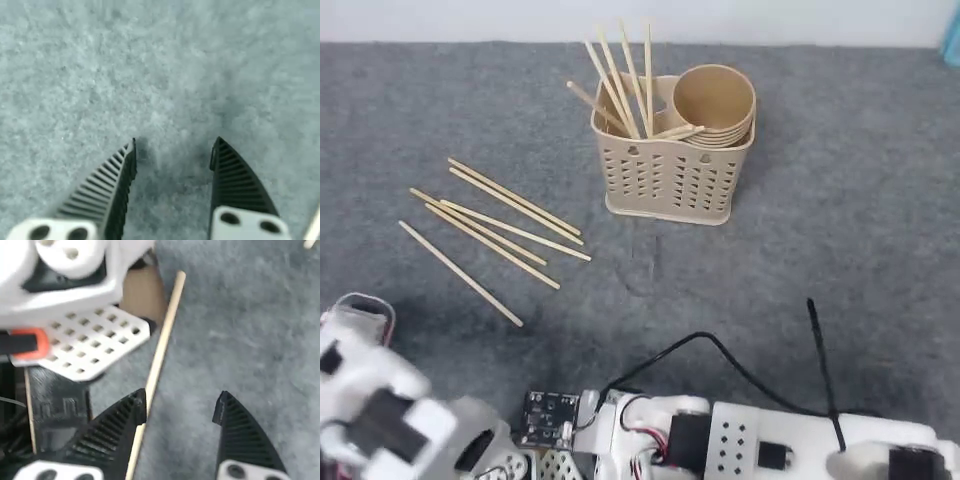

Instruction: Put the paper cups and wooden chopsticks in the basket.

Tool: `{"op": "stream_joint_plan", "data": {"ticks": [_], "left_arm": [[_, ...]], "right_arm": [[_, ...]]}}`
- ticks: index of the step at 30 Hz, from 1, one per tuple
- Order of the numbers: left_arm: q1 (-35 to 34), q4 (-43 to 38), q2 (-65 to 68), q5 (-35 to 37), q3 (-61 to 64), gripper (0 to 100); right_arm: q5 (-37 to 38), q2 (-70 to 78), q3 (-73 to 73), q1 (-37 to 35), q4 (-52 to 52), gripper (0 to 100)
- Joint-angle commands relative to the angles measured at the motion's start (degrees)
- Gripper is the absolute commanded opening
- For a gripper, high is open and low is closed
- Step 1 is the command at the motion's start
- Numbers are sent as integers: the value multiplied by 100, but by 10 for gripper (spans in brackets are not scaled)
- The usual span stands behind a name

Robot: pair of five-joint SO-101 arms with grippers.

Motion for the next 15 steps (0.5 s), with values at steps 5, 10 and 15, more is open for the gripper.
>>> {"op": "stream_joint_plan", "data": {"ticks": [5, 10, 15], "left_arm": [[-70, 668, 677, 97, -945, 228], [-79, 668, 677, 97, -945, 228], [-79, 668, 677, 88, -945, 228]], "right_arm": [[-237, -136, 308, -163, -927, 226], [-246, -127, 475, -154, -1341, 224], [-220, 330, 466, -145, -1754, 102]]}}
